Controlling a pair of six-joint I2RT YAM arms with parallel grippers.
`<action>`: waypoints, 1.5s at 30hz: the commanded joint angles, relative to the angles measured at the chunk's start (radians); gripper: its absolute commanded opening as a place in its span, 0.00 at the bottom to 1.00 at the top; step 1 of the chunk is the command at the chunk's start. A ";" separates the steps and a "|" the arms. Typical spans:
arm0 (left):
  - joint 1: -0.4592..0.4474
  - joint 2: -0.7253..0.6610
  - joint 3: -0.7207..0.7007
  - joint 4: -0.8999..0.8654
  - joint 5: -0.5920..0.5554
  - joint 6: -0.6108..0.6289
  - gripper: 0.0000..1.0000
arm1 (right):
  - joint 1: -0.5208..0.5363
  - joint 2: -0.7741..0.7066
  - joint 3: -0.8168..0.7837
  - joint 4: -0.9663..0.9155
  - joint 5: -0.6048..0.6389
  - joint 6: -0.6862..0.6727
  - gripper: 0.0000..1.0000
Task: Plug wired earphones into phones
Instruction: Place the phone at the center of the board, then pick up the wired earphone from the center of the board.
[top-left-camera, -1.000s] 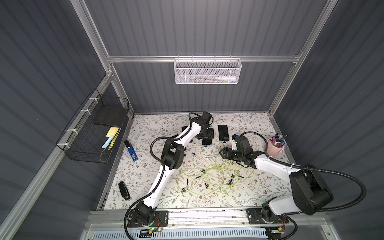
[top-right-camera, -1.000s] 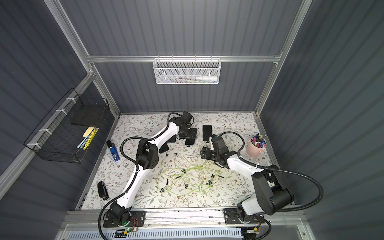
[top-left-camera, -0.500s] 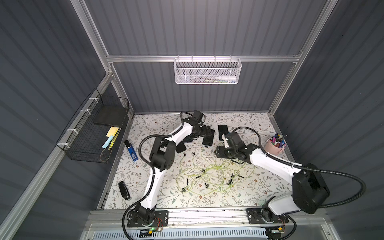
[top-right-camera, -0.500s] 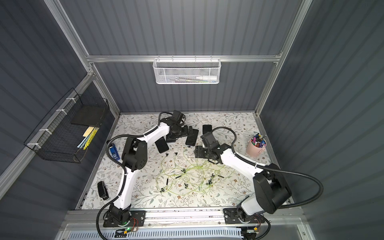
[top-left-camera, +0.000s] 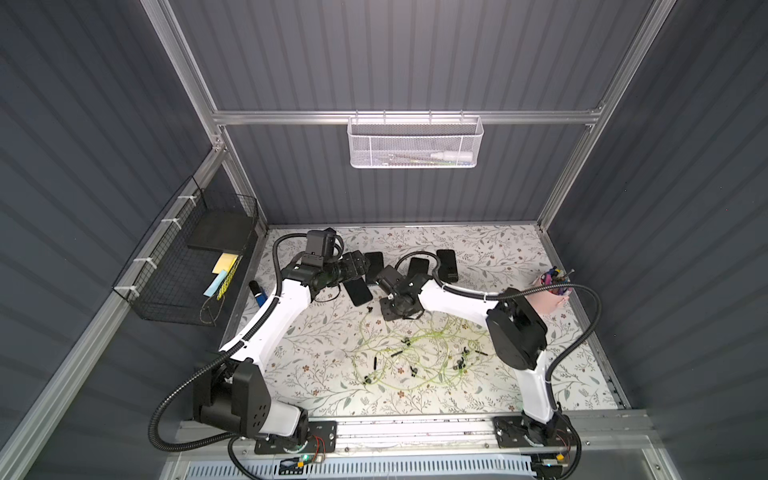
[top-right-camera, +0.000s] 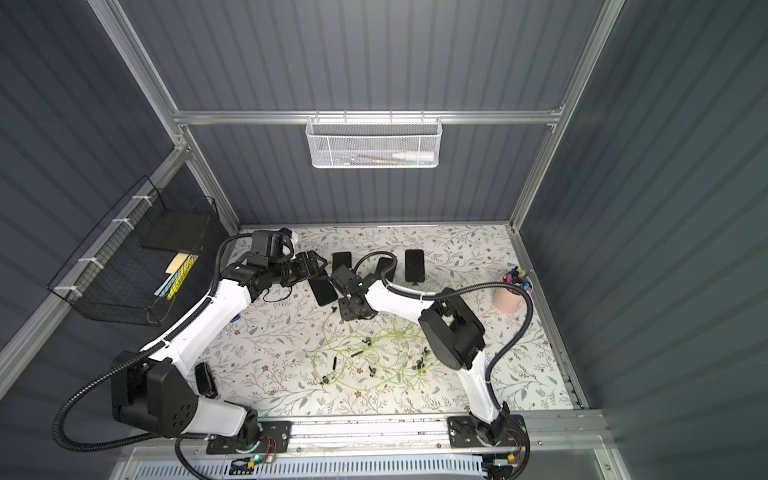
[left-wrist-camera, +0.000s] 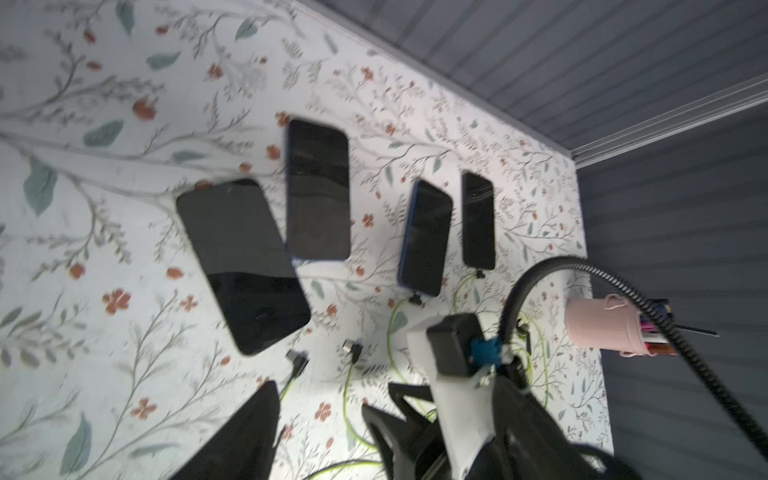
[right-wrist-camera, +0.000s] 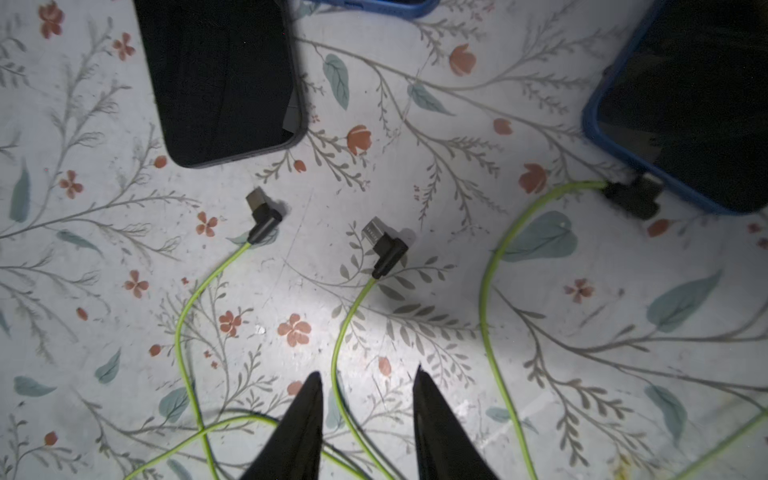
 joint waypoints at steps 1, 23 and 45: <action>0.019 -0.039 -0.063 -0.023 0.018 -0.036 0.78 | -0.003 0.042 0.076 -0.068 0.027 -0.009 0.37; 0.022 -0.059 -0.266 0.206 0.204 -0.167 0.76 | -0.015 0.183 0.196 -0.208 0.040 -0.060 0.00; -0.076 0.160 -0.409 0.756 0.501 -0.341 0.51 | -0.205 -0.229 -0.300 0.291 -0.598 0.035 0.00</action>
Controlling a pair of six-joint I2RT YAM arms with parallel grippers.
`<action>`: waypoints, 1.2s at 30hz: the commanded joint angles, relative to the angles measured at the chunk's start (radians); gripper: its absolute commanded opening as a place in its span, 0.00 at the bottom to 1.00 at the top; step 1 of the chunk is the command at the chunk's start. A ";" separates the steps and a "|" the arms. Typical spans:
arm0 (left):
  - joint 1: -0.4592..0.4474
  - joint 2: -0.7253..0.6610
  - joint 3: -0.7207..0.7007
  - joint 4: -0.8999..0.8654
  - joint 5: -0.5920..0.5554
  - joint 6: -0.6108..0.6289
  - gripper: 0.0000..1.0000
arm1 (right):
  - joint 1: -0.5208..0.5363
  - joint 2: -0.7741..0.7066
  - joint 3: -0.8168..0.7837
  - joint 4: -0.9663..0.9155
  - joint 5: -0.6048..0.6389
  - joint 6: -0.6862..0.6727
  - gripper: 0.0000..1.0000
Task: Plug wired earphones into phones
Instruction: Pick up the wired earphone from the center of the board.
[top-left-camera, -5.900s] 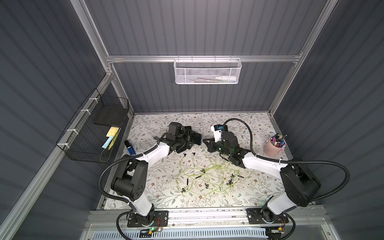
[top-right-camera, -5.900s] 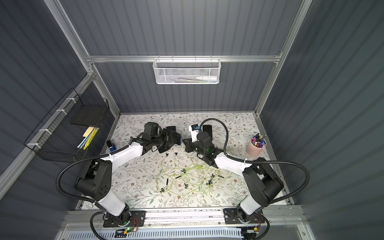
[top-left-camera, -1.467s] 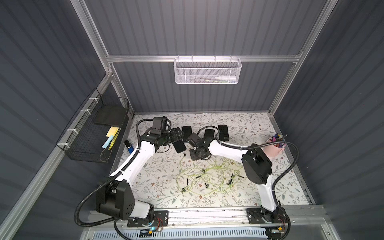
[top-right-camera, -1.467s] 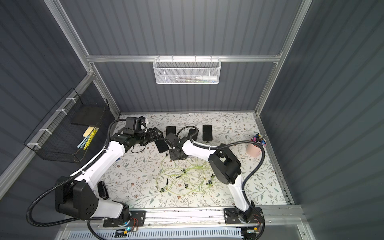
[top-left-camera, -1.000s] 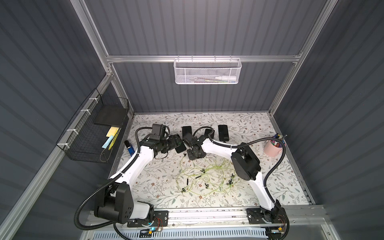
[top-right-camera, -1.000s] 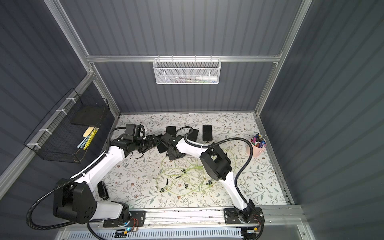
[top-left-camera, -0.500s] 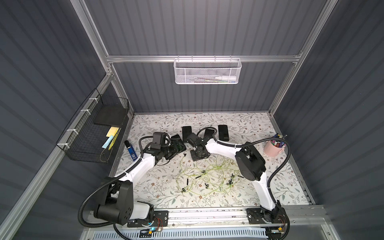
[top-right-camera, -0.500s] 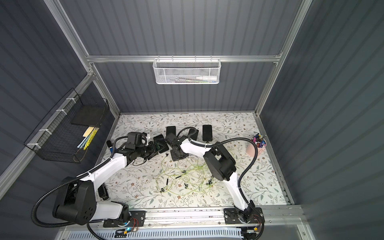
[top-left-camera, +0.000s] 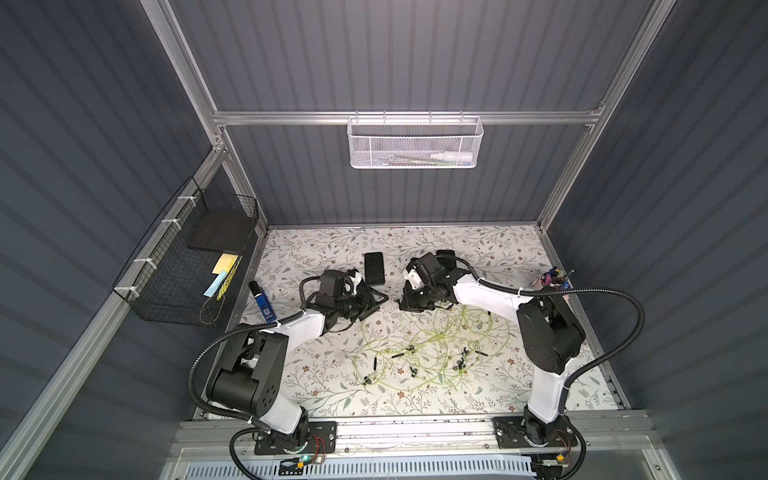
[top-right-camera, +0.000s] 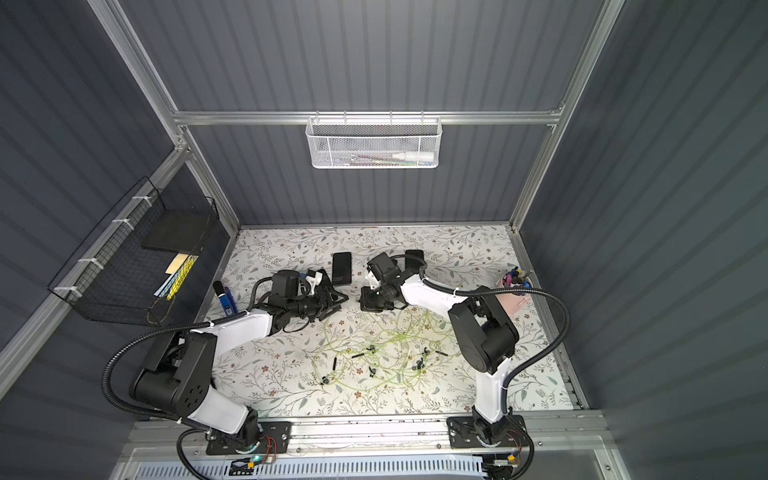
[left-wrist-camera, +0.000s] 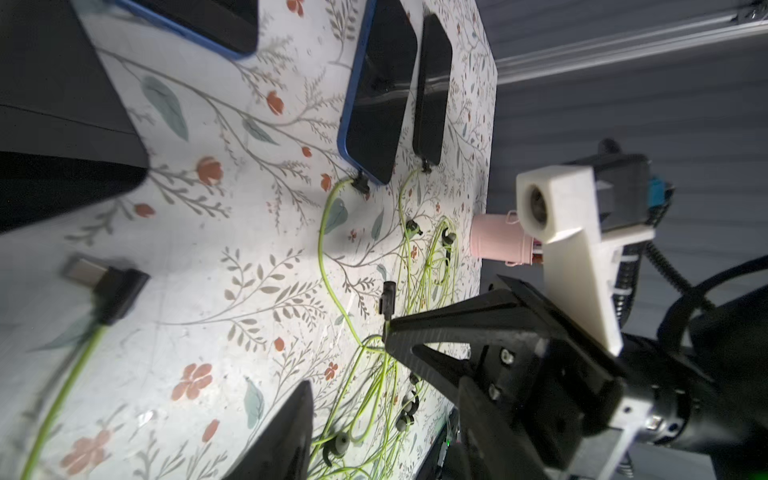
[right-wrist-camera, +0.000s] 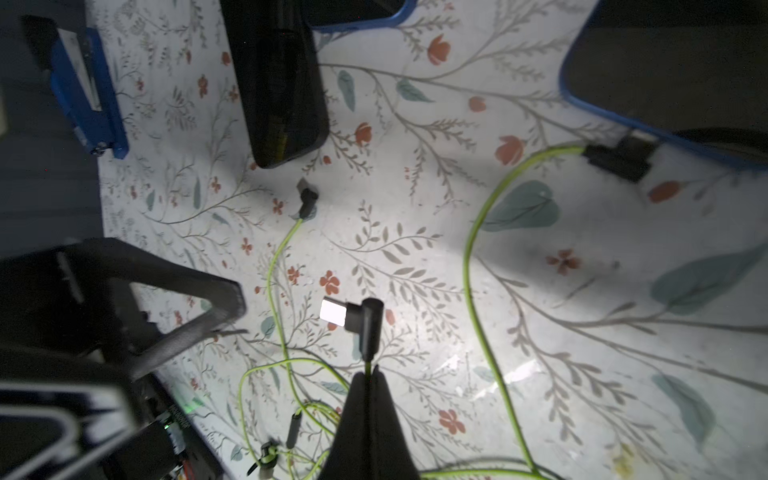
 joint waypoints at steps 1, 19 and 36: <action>-0.012 0.018 0.034 0.055 0.053 -0.003 0.48 | 0.001 -0.015 -0.008 0.048 -0.115 0.013 0.00; -0.016 0.036 0.052 0.003 -0.016 0.030 0.31 | 0.001 -0.050 -0.056 0.096 -0.140 0.035 0.00; -0.016 0.032 0.045 -0.004 -0.021 0.038 0.00 | 0.001 -0.047 -0.066 0.114 -0.139 0.051 0.00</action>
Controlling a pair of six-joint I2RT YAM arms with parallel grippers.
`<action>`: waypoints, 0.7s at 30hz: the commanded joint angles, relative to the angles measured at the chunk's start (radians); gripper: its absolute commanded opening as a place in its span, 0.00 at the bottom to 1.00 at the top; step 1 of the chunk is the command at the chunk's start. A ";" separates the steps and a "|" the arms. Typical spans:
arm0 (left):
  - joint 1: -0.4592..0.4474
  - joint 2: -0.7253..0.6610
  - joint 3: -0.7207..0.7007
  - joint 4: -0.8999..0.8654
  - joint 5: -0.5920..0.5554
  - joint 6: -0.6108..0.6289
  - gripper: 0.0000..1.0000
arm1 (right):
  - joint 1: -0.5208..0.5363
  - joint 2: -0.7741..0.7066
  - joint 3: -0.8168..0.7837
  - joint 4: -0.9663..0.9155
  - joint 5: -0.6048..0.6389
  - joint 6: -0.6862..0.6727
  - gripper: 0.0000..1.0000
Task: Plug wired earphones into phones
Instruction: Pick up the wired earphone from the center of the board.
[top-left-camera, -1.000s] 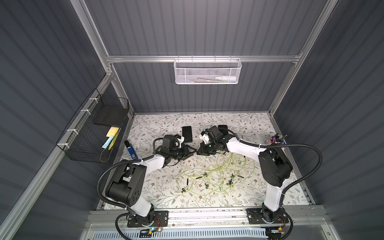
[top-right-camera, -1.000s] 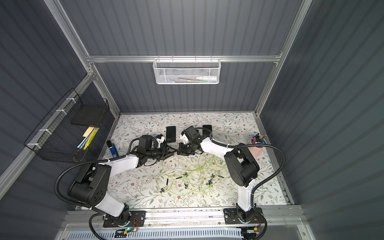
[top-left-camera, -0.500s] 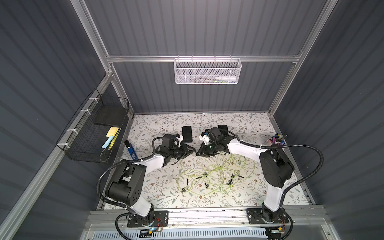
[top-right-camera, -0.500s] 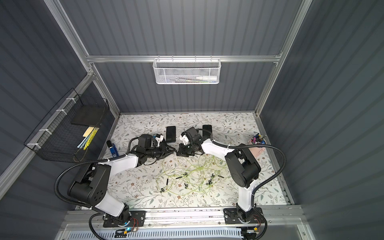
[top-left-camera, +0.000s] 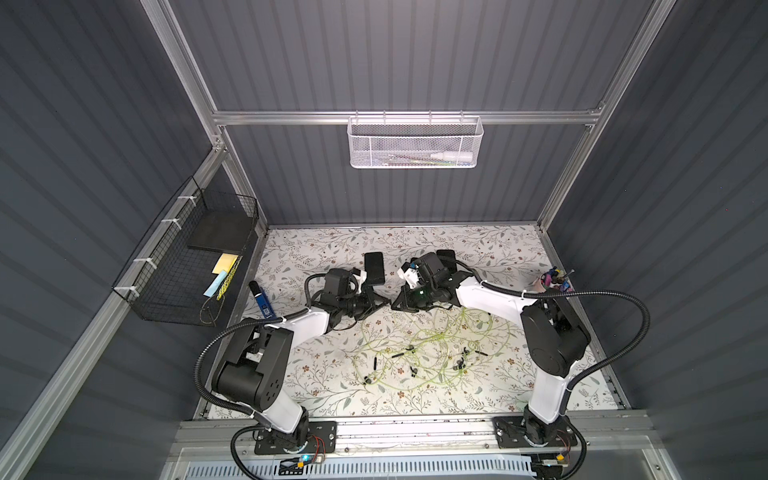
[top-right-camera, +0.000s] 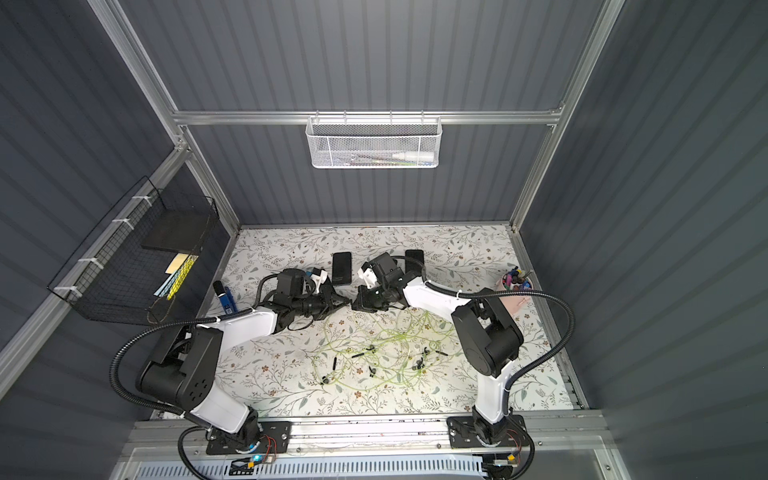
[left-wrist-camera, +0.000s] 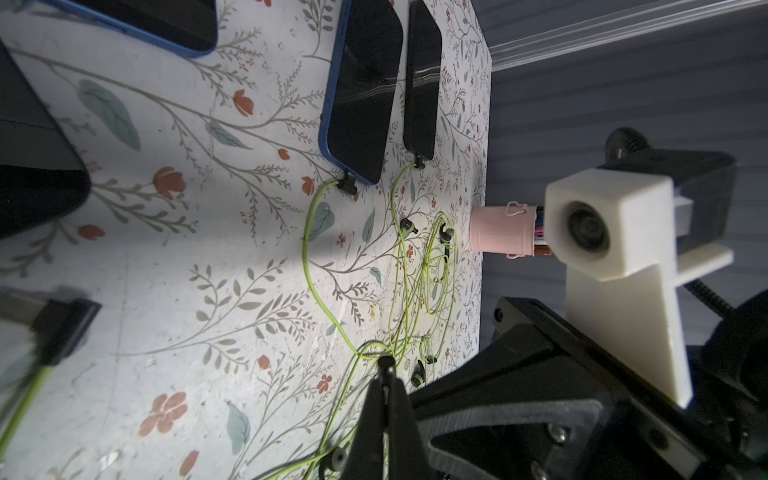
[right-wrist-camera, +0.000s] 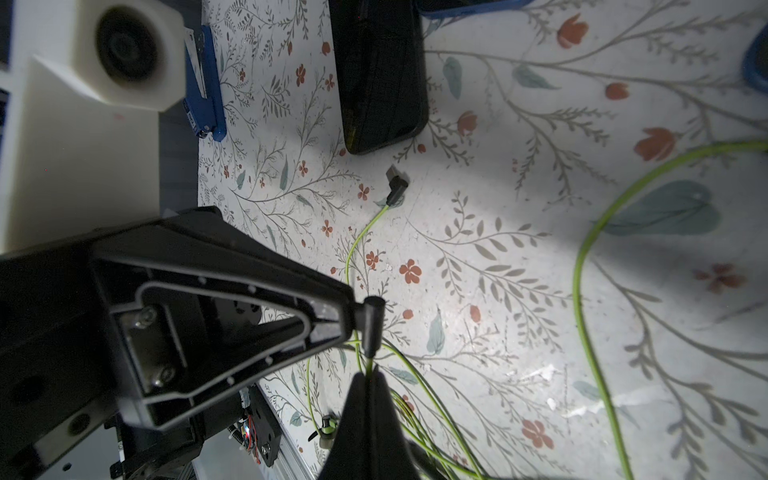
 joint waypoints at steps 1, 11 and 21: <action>0.001 0.006 0.021 -0.021 -0.005 0.019 0.00 | -0.001 -0.017 -0.016 0.006 -0.007 0.012 0.01; 0.028 0.139 0.146 0.018 0.278 0.006 0.00 | -0.168 -0.136 -0.247 0.326 -0.277 0.166 0.35; 0.028 0.232 0.211 0.177 0.454 -0.112 0.00 | -0.239 -0.147 -0.387 0.682 -0.370 0.346 0.27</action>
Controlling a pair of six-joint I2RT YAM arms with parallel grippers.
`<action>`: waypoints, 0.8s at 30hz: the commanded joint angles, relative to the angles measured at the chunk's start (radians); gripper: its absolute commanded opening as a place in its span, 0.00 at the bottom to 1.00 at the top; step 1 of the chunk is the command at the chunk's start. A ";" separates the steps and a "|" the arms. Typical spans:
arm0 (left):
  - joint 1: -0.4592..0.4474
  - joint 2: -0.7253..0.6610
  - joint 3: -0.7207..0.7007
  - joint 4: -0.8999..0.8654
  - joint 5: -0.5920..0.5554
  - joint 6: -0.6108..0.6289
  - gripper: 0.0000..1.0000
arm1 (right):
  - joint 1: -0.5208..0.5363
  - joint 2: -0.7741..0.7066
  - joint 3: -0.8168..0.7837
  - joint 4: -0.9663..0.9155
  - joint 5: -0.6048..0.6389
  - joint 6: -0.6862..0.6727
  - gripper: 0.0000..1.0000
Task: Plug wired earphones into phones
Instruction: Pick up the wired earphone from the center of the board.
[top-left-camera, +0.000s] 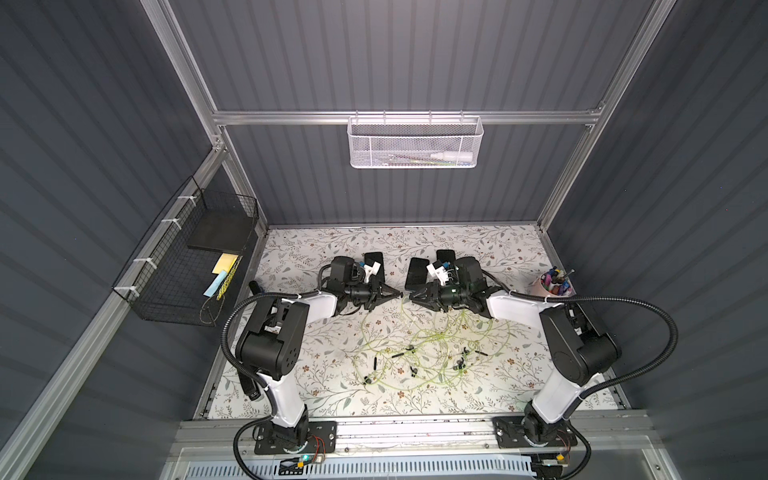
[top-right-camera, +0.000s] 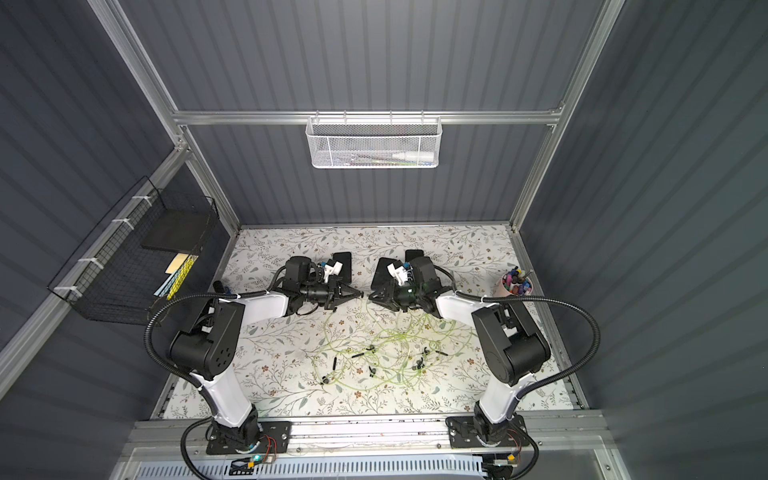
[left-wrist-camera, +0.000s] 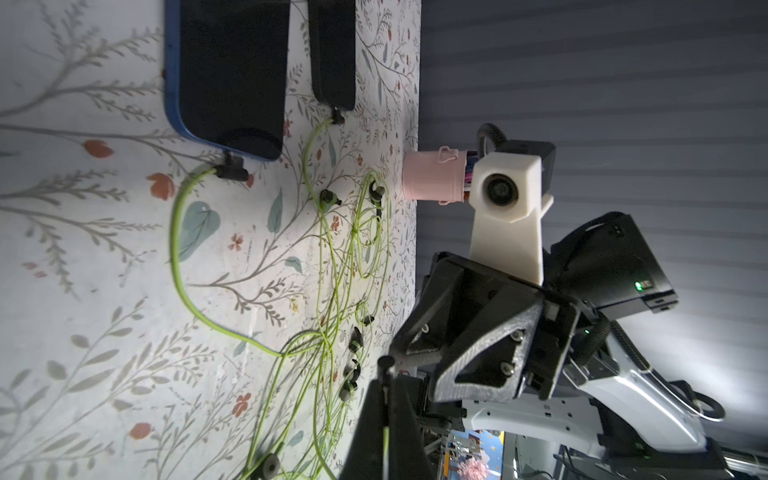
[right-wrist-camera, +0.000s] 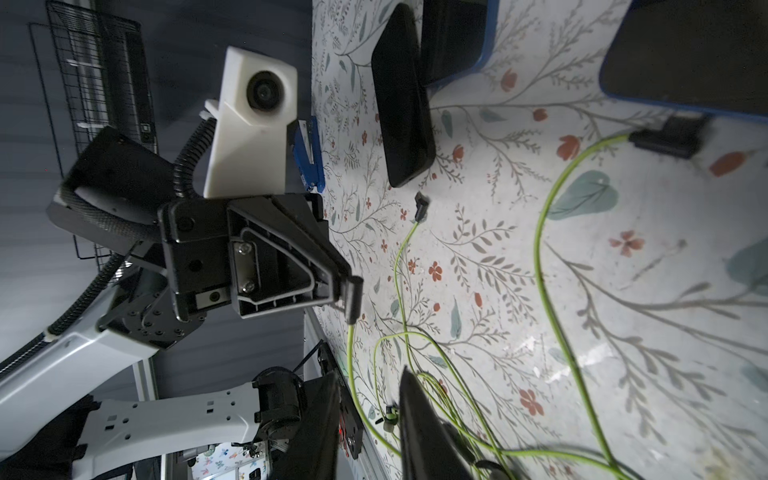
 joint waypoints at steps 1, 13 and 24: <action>0.003 0.013 0.030 0.084 0.088 -0.055 0.00 | -0.011 -0.007 -0.022 0.169 -0.055 0.083 0.26; -0.014 0.027 0.004 0.253 0.094 -0.168 0.00 | 0.000 0.059 -0.025 0.362 -0.082 0.201 0.24; -0.023 0.044 0.001 0.307 0.095 -0.199 0.00 | 0.010 0.066 -0.007 0.365 -0.078 0.203 0.19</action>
